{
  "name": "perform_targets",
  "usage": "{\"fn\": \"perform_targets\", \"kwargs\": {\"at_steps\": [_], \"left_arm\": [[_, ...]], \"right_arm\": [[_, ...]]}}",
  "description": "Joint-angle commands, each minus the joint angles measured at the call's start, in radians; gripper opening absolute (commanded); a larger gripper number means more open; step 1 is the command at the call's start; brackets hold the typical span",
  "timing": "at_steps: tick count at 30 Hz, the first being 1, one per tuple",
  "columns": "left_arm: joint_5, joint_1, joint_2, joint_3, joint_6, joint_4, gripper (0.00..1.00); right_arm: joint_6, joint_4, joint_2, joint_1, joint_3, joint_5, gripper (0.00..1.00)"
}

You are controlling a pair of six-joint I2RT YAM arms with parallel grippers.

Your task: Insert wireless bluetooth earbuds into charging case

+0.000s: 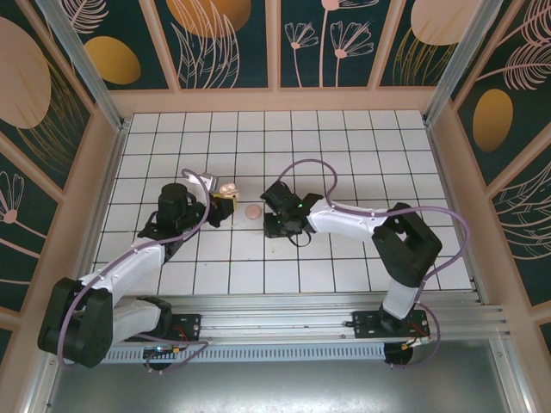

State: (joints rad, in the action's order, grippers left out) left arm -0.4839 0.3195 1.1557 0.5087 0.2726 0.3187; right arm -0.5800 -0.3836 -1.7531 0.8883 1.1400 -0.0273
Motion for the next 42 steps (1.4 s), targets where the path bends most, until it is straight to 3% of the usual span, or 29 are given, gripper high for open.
{"fn": "perform_targets", "kwargs": {"at_steps": [1, 12, 28, 42], "left_arm": [[-0.013, -0.006, -0.052, -0.025, 0.023, 0.044, 0.19], [-0.074, -0.007, -0.065, -0.018, -0.033, 0.058, 0.19], [-0.069, -0.006, -0.123, -0.004, -0.128, 0.105, 0.19], [-0.187, 0.001, -0.063, 0.005, -0.188, 0.233, 0.19]], "right_arm": [[0.056, 0.057, 0.049, -0.028, -0.025, -0.017, 0.24], [0.039, 0.144, 0.117, -0.053, -0.104, 0.000, 0.23], [0.004, 0.327, 0.243, -0.083, -0.228, 0.076, 0.23], [0.122, 0.554, 0.411, -0.094, -0.367, 0.122, 0.23]]}}
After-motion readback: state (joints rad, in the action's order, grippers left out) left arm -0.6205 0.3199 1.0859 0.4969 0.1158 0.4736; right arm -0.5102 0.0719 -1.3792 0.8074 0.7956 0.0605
